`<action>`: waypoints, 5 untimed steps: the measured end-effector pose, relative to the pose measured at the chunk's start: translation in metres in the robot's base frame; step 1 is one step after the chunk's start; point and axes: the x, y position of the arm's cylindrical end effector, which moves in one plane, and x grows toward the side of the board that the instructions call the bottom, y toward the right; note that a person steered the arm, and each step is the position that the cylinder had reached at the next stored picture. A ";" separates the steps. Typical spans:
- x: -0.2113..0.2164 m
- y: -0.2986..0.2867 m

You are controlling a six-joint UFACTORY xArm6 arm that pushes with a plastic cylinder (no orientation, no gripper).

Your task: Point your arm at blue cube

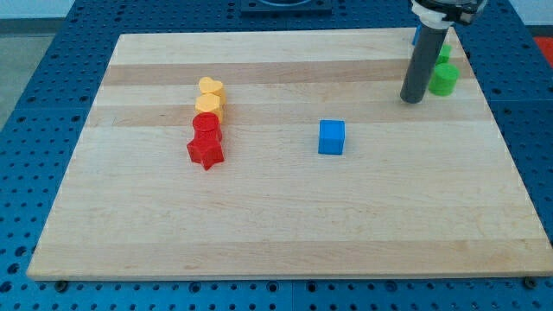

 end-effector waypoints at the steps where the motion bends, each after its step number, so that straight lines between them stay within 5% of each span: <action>1: -0.012 0.000; 5: 0.011 -0.139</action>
